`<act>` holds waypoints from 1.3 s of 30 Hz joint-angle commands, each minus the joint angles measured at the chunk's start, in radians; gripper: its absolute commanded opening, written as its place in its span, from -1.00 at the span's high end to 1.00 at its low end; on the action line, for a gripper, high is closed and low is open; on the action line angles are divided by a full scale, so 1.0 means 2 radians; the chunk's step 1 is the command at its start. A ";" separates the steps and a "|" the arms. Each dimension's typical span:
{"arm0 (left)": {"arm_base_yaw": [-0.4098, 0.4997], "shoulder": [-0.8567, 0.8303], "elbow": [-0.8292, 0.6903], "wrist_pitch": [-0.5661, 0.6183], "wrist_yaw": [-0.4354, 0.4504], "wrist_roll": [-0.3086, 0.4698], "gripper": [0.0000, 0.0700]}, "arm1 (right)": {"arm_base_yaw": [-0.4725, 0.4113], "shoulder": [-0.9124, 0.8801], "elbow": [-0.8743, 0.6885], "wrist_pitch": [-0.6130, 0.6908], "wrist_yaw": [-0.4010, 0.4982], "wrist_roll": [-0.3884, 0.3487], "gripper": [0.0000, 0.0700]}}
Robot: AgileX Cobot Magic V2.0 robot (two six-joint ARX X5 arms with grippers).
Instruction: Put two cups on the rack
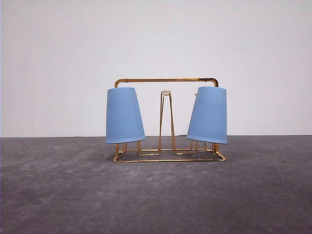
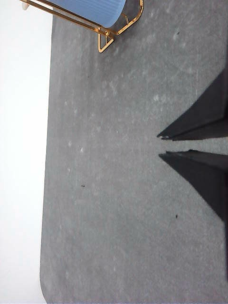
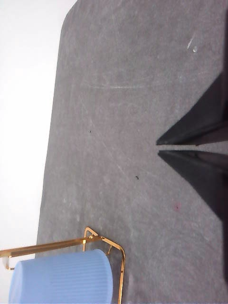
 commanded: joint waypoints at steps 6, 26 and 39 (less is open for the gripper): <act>0.000 -0.001 -0.008 -0.002 -0.002 0.000 0.93 | 0.001 0.000 -0.002 0.005 0.002 0.001 0.96; 0.000 -0.001 -0.008 -0.002 -0.002 0.000 0.93 | 0.001 0.000 -0.002 0.005 0.002 0.001 0.96; 0.000 -0.001 -0.008 -0.002 -0.002 0.000 0.93 | 0.001 0.000 -0.002 0.005 0.002 0.001 0.96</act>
